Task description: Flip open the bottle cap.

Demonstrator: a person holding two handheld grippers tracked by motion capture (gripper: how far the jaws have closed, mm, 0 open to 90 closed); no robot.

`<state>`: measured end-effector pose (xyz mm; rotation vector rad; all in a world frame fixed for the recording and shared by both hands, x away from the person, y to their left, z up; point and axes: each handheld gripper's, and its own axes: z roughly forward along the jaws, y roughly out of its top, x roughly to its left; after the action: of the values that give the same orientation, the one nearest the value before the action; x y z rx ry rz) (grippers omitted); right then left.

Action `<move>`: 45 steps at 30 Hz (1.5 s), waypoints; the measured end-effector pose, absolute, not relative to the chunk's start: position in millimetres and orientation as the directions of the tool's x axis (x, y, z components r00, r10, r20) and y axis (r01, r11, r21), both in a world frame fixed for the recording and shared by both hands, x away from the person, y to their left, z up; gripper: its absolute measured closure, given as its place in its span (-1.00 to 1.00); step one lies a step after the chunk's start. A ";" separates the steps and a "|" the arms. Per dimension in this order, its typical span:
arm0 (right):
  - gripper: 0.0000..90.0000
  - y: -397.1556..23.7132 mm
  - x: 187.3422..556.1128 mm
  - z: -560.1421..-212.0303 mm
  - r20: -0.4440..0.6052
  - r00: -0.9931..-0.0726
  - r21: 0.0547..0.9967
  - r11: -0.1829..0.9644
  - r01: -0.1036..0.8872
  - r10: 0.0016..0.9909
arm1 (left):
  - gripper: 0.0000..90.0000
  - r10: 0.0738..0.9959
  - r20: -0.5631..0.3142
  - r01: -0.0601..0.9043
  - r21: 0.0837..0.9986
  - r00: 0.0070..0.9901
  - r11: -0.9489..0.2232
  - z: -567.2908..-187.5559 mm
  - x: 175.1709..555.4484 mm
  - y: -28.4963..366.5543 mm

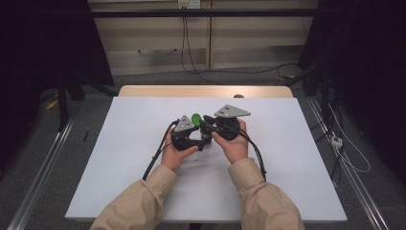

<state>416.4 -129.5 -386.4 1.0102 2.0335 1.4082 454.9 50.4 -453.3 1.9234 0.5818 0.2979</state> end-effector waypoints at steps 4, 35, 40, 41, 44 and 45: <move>0.27 -130.8 415.8 -385.8 0.048 -0.613 0.931 0.187 0.314 0.788 | -0.57 0.521 -0.058 0.263 0.907 0.852 -0.330 -451.0 453.0 52.3; -0.64 -142.3 393.7 -394.2 0.097 -0.610 0.924 0.156 0.348 0.786 | -0.83 0.496 -0.097 0.286 0.903 0.863 -0.320 -433.6 434.9 86.5; -0.66 -146.5 387.5 -396.3 0.097 -0.615 0.923 0.161 0.350 0.782 | -0.83 0.487 -0.096 0.284 0.901 0.868 -0.328 -429.6 431.4 90.1; -0.69 -147.4 386.5 -396.7 0.097 -0.619 0.920 0.167 0.354 0.779 | -0.83 0.487 -0.099 0.285 0.902 0.868 -0.323 -429.5 430.1 90.9; -0.69 -150.9 381.6 -399.0 0.095 -0.620 0.921 0.167 0.351 0.779 | -0.83 0.485 -0.101 0.284 0.904 0.869 -0.320 -429.8 427.4 95.9; -0.69 -152.2 380.1 -400.1 0.097 -0.620 0.922 0.165 0.352 0.778 | -0.83 0.485 -0.102 0.284 0.904 0.869 -0.320 -430.4 426.4 97.8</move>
<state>380.1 -152.2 -400.1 1.0710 2.0490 1.4481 426.4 97.8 -430.4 1.9247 0.5683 0.2242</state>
